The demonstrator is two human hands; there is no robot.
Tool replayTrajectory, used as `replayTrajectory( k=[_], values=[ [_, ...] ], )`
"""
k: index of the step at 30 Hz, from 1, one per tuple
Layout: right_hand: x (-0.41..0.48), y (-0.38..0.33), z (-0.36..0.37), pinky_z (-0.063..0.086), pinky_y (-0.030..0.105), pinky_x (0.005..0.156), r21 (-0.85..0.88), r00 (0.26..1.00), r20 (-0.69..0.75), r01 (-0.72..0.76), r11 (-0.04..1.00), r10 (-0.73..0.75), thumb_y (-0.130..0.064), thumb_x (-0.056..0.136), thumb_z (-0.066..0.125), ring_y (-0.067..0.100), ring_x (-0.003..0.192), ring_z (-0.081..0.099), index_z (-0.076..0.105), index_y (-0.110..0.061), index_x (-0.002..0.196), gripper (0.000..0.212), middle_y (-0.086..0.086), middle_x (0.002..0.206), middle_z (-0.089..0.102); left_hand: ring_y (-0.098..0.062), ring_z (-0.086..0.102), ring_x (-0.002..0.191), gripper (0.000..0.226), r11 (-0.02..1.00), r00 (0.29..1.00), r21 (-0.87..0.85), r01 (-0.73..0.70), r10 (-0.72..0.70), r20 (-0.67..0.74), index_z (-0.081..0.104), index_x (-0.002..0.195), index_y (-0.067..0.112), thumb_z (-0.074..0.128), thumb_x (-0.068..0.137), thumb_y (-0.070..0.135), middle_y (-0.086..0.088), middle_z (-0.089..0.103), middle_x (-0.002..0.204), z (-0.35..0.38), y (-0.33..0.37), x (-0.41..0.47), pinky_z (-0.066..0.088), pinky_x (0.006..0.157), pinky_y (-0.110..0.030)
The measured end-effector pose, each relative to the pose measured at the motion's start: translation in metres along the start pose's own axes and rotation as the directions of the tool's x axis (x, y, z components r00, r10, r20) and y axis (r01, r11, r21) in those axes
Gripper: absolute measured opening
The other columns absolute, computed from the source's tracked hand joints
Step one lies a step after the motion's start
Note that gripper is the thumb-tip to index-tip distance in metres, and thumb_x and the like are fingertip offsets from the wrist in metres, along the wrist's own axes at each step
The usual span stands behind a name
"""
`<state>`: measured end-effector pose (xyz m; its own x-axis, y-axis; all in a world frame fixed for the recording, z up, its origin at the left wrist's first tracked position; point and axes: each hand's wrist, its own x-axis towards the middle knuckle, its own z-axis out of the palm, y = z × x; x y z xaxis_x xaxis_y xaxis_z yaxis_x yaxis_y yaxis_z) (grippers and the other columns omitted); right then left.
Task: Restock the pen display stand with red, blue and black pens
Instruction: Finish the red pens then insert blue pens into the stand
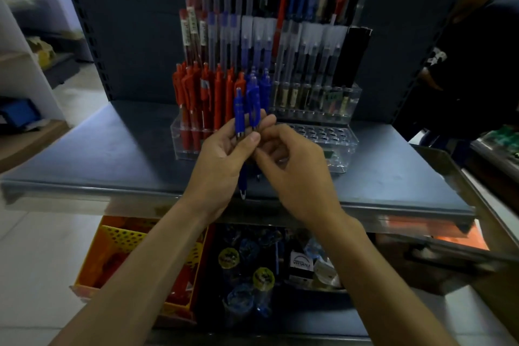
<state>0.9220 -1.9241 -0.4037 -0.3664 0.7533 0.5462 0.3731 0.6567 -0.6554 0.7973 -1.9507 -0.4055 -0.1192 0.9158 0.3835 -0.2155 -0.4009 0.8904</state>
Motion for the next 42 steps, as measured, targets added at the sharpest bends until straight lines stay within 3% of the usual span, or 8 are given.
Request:
replayTrajectory(
  k=[6, 10, 15, 27, 31, 34, 38, 42],
  values=[
    [0.022, 0.0, -0.01, 0.055, 0.022, 0.062, 0.184, 0.98, -0.19, -0.025, 0.983, 0.061, -0.014, 0.092, 0.064, 0.006, 0.069, 0.065, 0.061, -0.018, 0.093, 0.005, -0.007, 0.08, 0.066, -0.016, 0.064, 0.113, 0.027, 0.999, 0.997, -0.034, -0.002, 0.0, -0.077, 0.056, 0.12, 0.021, 0.04, 0.101, 0.012, -0.001, 0.067, 0.121, -0.003, -0.001, 0.007, 0.051, 0.095, -0.03],
    [0.045, 0.007, -0.027, 0.06, 0.041, 0.065, 0.281, 0.924, -0.322, -0.116, 0.953, 0.207, -0.015, 0.091, 0.064, 0.023, 0.07, 0.069, 0.059, -0.022, 0.083, 0.012, 0.001, 0.076, 0.067, -0.018, 0.067, 0.075, 0.023, 0.998, 0.98, -0.058, -0.003, -0.009, -0.201, 0.057, 0.111, 0.019, 0.035, 0.104, 0.015, 0.0, 0.07, 0.085, -0.016, 0.006, 0.012, 0.057, 0.066, -0.031],
    [0.065, 0.019, -0.027, 0.06, 0.04, 0.069, 0.149, 0.932, -0.311, -0.146, 0.978, 0.186, -0.021, 0.091, 0.066, 0.019, 0.074, 0.07, 0.065, -0.017, 0.092, 0.004, -0.001, 0.079, 0.068, -0.009, 0.035, 0.044, 0.019, 1.0, 0.981, -0.021, 0.0, -0.004, -0.192, 0.055, 0.106, 0.019, 0.036, 0.104, 0.015, 0.005, 0.043, 0.059, -0.023, 0.005, 0.013, 0.032, 0.04, -0.021],
    [0.075, 0.024, -0.011, 0.052, 0.017, 0.059, -0.025, 0.946, -0.281, -0.172, 0.985, 0.158, -0.022, 0.09, 0.066, 0.005, 0.066, 0.062, 0.067, -0.017, 0.092, 0.005, -0.008, 0.074, 0.065, -0.012, 0.039, 0.056, 0.04, 0.983, 0.993, -0.166, 0.075, -0.089, -0.075, 0.059, 0.091, 0.005, 0.019, 0.097, 0.008, 0.0, 0.049, 0.062, -0.019, -0.001, 0.016, 0.034, 0.051, -0.024],
    [0.06, 0.024, 0.003, 0.046, 0.029, 0.067, -0.22, 0.976, -0.182, -0.162, 0.962, 0.123, -0.019, 0.089, 0.064, 0.011, 0.073, 0.056, 0.067, -0.016, 0.091, 0.005, -0.005, 0.078, 0.062, -0.011, 0.042, 0.057, 0.039, 0.987, 0.99, -0.13, 0.092, -0.105, -0.094, 0.058, 0.091, 0.007, 0.021, 0.099, 0.007, 0.002, 0.052, 0.063, -0.019, -0.004, 0.018, 0.036, 0.053, -0.024],
    [0.058, 0.02, 0.0, 0.035, 0.037, 0.088, -0.511, 0.964, -0.226, -0.242, 0.825, 0.142, -0.035, 0.089, 0.062, 0.026, 0.105, 0.05, 0.072, -0.023, 0.097, 0.018, 0.002, 0.105, 0.064, -0.011, 0.046, 0.059, 0.037, 0.988, 0.988, -0.12, 0.1, -0.113, -0.107, 0.06, 0.095, 0.008, 0.023, 0.1, 0.006, 0.002, 0.055, 0.065, -0.019, -0.005, 0.017, 0.038, 0.056, -0.025],
    [0.062, 0.015, -0.005, 0.026, 0.037, 0.089, -0.428, 0.928, -0.209, -0.371, 0.824, 0.309, -0.04, 0.089, 0.06, 0.029, 0.115, 0.047, 0.073, -0.029, 0.097, 0.019, -0.001, 0.105, 0.069, -0.01, 0.054, 0.064, 0.032, 0.989, 0.988, -0.098, 0.11, -0.119, -0.094, 0.059, 0.104, 0.008, 0.028, 0.102, 0.005, 0.001, 0.059, 0.07, -0.016, -0.002, 0.012, 0.045, 0.06, -0.023],
    [0.056, 0.018, -0.005, 0.032, 0.037, 0.09, -0.445, 0.944, -0.186, -0.33, 0.833, 0.274, -0.041, 0.088, 0.058, 0.027, 0.109, 0.053, 0.073, -0.029, 0.103, 0.025, -0.005, 0.098, 0.072, -0.012, 0.062, 0.074, 0.028, 0.989, 0.988, -0.09, 0.114, -0.122, -0.097, 0.059, 0.113, 0.01, 0.033, 0.103, 0.007, -0.001, 0.065, 0.081, -0.017, 0.002, 0.01, 0.054, 0.069, -0.026]
  ],
)
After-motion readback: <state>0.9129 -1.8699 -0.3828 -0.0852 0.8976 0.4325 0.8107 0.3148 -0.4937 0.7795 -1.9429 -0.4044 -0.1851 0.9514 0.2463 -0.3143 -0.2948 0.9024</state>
